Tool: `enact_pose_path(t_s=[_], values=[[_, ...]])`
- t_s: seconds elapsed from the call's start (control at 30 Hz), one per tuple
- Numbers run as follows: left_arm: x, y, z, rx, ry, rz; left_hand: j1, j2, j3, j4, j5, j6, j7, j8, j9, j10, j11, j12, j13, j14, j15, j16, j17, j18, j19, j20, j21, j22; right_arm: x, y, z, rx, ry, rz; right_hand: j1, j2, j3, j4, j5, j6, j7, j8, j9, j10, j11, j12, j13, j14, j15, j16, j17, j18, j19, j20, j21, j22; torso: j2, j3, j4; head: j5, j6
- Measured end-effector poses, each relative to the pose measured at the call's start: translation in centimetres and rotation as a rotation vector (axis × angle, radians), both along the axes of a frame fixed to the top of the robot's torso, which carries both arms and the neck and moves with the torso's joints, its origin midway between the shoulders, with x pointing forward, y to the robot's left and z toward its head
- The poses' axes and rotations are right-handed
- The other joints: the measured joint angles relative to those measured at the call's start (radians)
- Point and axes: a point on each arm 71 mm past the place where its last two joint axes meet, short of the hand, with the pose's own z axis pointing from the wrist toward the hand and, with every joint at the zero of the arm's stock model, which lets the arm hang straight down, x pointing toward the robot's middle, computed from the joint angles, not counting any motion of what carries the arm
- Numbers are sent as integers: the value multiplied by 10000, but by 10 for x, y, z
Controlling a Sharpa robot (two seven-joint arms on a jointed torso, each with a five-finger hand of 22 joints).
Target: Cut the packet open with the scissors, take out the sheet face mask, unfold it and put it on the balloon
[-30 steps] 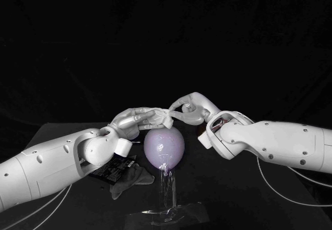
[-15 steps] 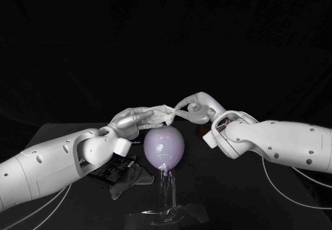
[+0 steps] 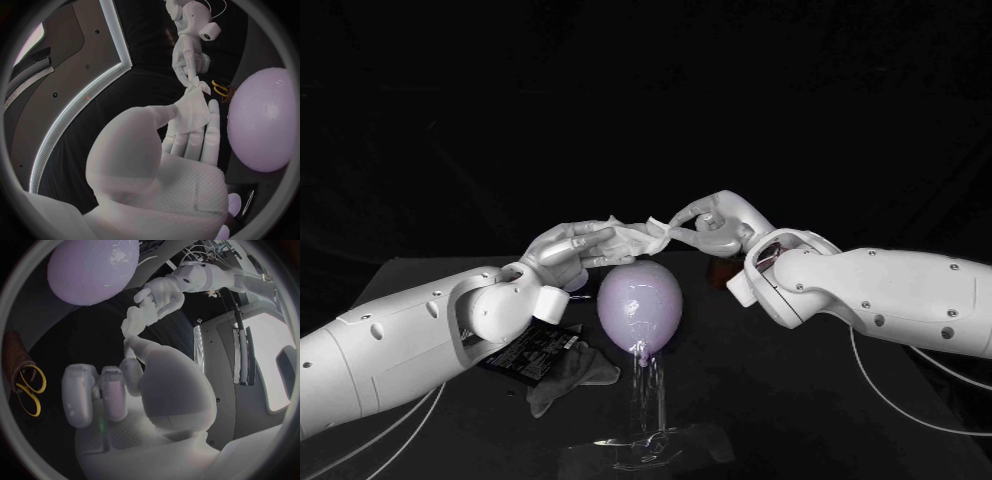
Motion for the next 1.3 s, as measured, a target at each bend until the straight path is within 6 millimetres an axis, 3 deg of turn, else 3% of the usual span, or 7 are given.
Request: enact_pose_path(t_s=[0.2,0.7,0.9,1.0,1.13,1.23,1.3], values=[[2,-1,2,-5,-7,-24,-12,-12,16,-71,36,-84,-18,11,6,-72,-1,0,0,137,1,0,0,-6,190,-123,119,40,2,-4,-1,50,92,-158,-1,-1,16,-16,-18,2,-2,0,3,0,0,0,2,-14,15,-2,-8,1,25,-25,-1,3,-5,-3,5,-28,-7],[13,0,22,65,-237,29,-52,27,26,-137,34,-119,-20,68,7,-153,36,0,-9,173,-33,0,-1,-18,314,-177,240,68,7,-13,-8,320,570,-461,-82,-82,29,-29,-20,24,-27,43,20,11,-13,-228,-4,-15,17,-25,-3,0,26,-28,-78,-2,-1,-1,8,-87,-36],[16,-1,30,204,-237,-26,-77,1,-2,-165,34,-120,-20,68,8,-178,33,0,-8,264,-52,40,-2,-21,350,-213,282,79,8,-15,-13,500,822,-555,-145,-146,71,-71,-20,-228,37,80,124,-99,-121,-741,44,-15,17,0,1,0,23,-26,-323,-5,-8,3,9,-115,-35],[17,-2,34,292,-206,-85,-77,1,-2,-165,34,-120,-20,68,8,-178,33,0,-8,264,-53,40,-2,-22,350,-213,282,79,9,-17,-16,609,989,-635,-422,-326,-33,33,-10,-831,286,-296,-58,-669,63,-2087,-312,3,67,-71,1,-1,22,-25,-810,-4,-8,4,8,-131,-24],[20,-5,39,419,-181,-170,-77,1,-2,-165,32,-121,-21,68,8,-178,32,0,-8,264,-52,40,-2,-24,421,-213,282,78,10,-19,-21,726,1247,-681,-781,-620,-278,195,28,-1911,685,-1061,-412,-1593,398,-3763,-1244,1,396,-437,1,2,-25,145,-1162,-2,-7,3,3,-148,-18],[22,-7,44,518,-187,-218,-77,1,-2,-165,32,-122,-21,67,8,-178,32,0,-8,312,-41,40,0,-25,421,-213,316,87,11,-21,-24,777,1448,-688,-873,-711,-343,261,28,-2265,830,-1355,-537,-2673,554,-5726,-2449,-2,480,-917,0,16,3,282,-1244,0,-2,3,1,-157,-17],[24,-8,48,580,-199,-243,-78,-1,27,-194,31,-122,-21,66,8,-178,32,0,-8,368,-53,78,8,-26,421,-213,324,92,12,-22,-26,788,1577,-702,-865,-712,-415,332,28,-2485,868,-1549,-612,-3296,578,-6831,-3224,-16,512,-1394,0,155,-9,345,-1404,1,0,3,1,-172,-22]])
